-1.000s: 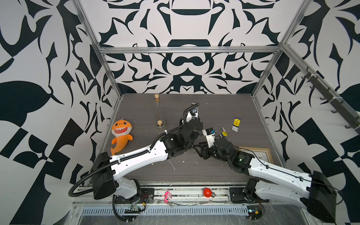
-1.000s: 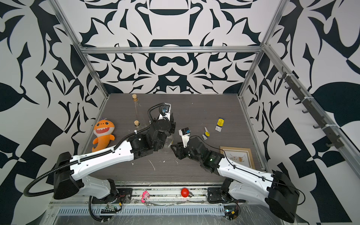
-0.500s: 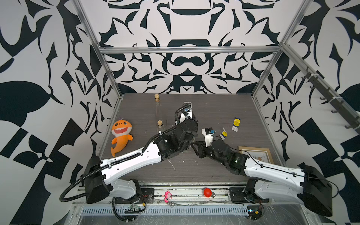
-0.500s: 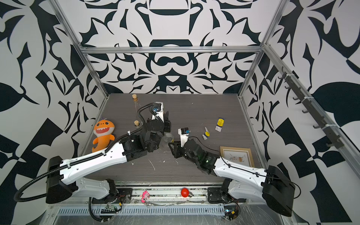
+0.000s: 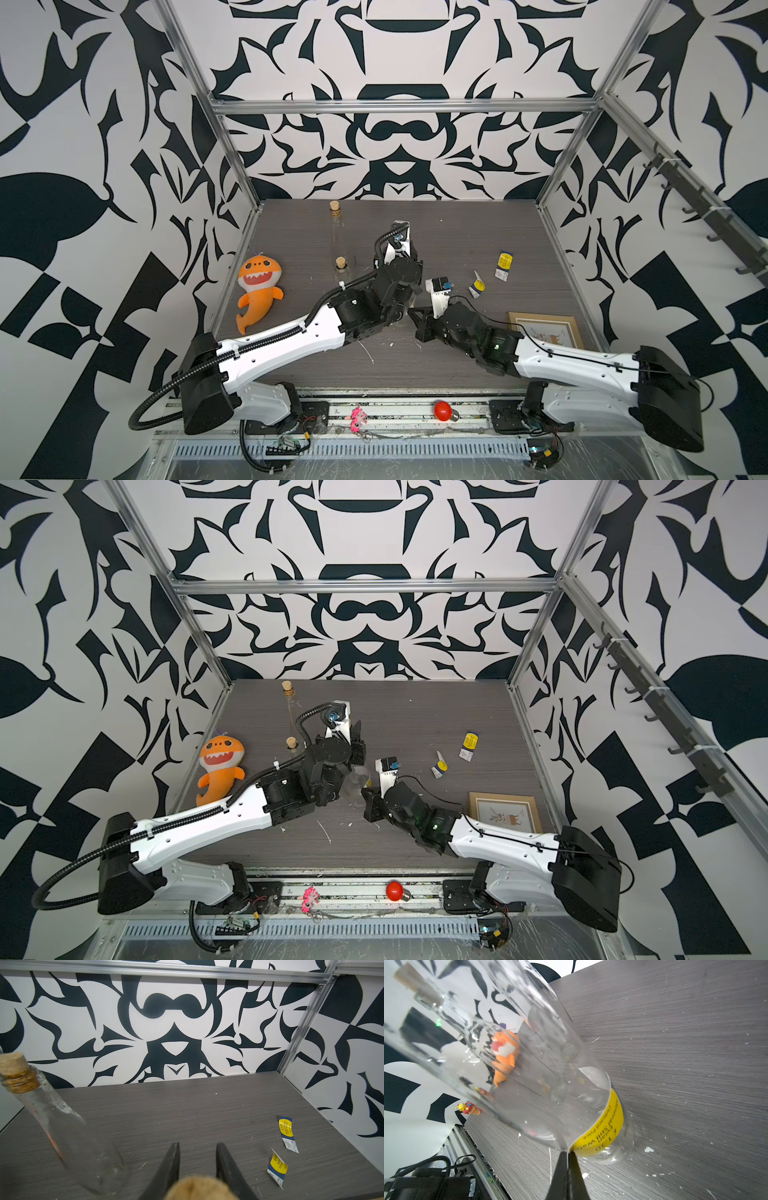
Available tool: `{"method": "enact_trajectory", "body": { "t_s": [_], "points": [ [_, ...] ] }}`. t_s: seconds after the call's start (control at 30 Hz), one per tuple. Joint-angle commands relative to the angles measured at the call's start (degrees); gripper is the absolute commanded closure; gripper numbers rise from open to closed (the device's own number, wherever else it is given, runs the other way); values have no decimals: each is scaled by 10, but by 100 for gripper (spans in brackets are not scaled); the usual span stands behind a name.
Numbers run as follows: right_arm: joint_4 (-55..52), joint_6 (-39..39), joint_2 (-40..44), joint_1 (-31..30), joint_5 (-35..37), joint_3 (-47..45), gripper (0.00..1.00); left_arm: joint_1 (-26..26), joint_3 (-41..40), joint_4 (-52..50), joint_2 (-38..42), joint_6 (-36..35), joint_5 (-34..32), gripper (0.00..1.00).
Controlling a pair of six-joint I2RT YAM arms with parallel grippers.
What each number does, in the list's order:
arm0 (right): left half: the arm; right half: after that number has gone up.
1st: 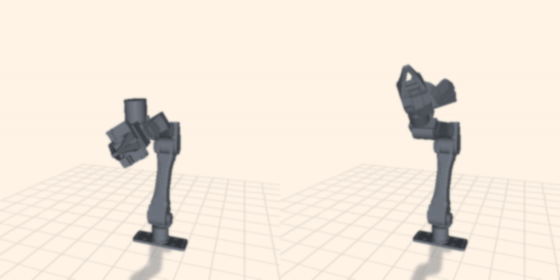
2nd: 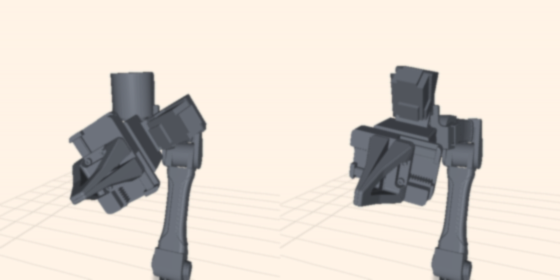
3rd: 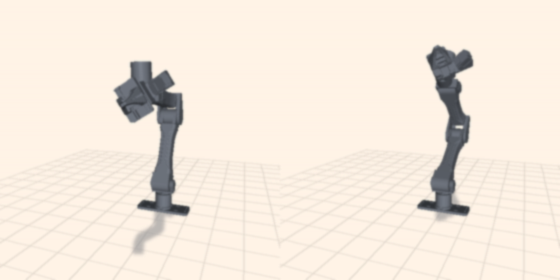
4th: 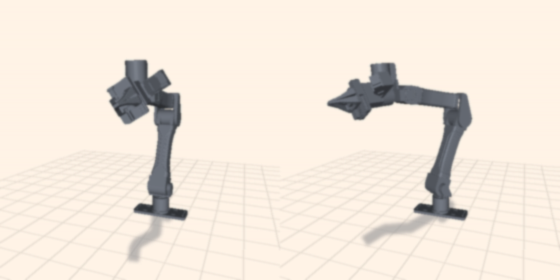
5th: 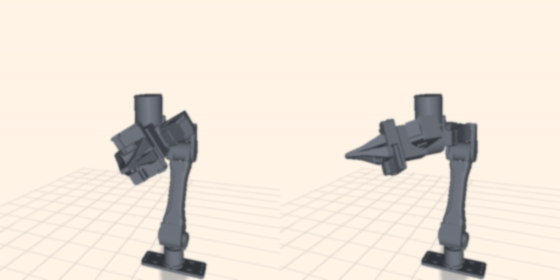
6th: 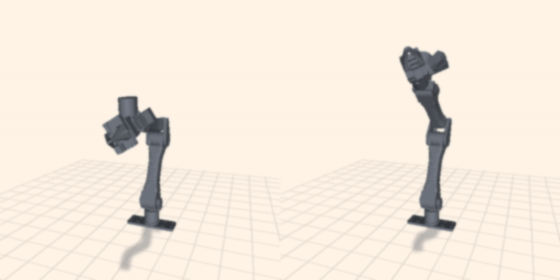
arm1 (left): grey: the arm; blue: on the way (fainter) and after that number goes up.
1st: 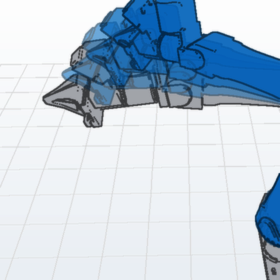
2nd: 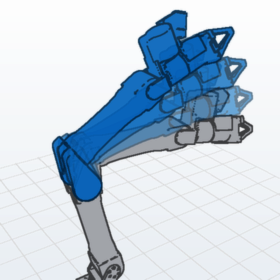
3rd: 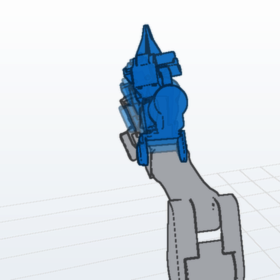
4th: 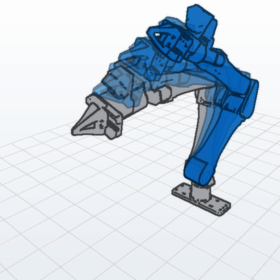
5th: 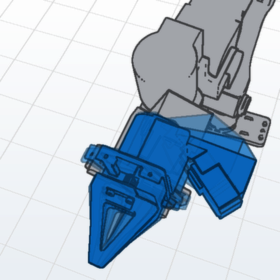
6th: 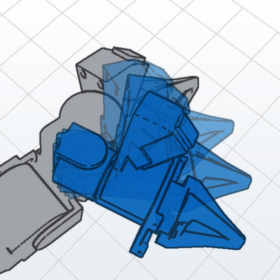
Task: Remove the label from the bottle
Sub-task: Tear open the label from the bottle.
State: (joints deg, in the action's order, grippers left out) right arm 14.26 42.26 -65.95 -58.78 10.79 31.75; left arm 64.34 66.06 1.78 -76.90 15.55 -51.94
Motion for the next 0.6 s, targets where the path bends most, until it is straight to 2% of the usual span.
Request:
{"method": "enact_trajectory", "body": {
  "t_s": [0.0,0.17,0.33,0.57],
  "points": [
    [-5,-11,15,1,41,25,100,2,-3,56,34,-16,46,100],
    [-38,-49,29,1,20,29,100,1,-40,102,72,-93,178,100],
    [-57,-83,35,2,-38,28,100,-13,-29,58,78,-124,287,100],
    [-69,-103,44,5,-70,14,100,-27,-7,-3,72,-142,326,100]
  ]
}}
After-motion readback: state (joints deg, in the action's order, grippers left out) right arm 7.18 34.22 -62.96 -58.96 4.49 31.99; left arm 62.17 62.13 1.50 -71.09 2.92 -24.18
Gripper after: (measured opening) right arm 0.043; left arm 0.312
